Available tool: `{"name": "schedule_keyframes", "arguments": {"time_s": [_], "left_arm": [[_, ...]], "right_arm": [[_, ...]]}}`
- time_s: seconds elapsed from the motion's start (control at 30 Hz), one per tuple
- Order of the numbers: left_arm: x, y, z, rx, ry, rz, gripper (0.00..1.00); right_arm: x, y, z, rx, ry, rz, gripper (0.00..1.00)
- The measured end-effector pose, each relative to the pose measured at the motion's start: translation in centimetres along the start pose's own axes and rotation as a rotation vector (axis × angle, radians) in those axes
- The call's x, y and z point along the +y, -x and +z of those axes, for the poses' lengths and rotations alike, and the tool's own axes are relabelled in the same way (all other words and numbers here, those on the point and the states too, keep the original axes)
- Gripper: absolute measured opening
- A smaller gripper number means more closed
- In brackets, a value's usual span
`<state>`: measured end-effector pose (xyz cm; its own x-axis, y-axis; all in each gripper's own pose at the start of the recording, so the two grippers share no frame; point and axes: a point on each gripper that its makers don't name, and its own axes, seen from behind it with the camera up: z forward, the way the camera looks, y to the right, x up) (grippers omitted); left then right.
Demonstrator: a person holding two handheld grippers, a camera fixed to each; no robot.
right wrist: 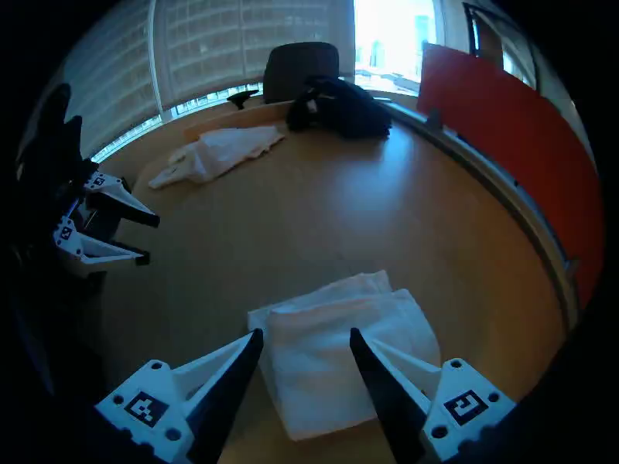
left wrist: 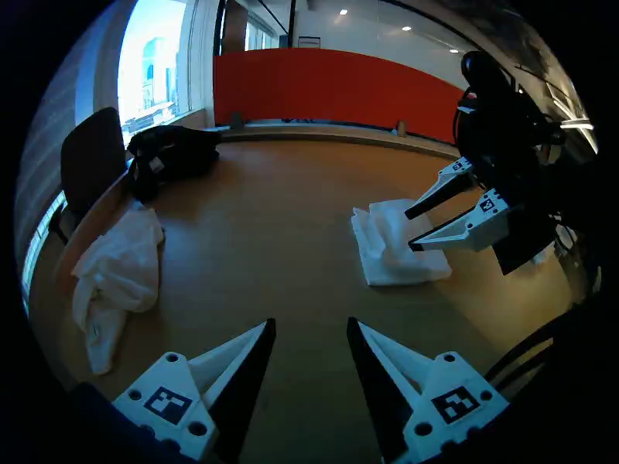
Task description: Fold towel
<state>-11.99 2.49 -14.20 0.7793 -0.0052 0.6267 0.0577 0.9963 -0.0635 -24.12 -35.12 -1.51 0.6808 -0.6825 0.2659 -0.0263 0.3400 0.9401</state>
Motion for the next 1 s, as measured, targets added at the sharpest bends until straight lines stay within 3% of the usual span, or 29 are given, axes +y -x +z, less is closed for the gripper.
{"name": "schedule_keyframes", "arguments": {"time_s": [0.67,1.0], "left_arm": [[0.2,-0.3,-0.1,0.008,0.002,0.010,0.67],[0.1,-0.2,-0.1,0.010,0.000,0.019,0.67]], "right_arm": [[0.0,3.6,-2.5,0.001,0.065,0.075,0.86],[-0.4,5.3,-2.8,0.009,0.121,0.131,0.86]]}}
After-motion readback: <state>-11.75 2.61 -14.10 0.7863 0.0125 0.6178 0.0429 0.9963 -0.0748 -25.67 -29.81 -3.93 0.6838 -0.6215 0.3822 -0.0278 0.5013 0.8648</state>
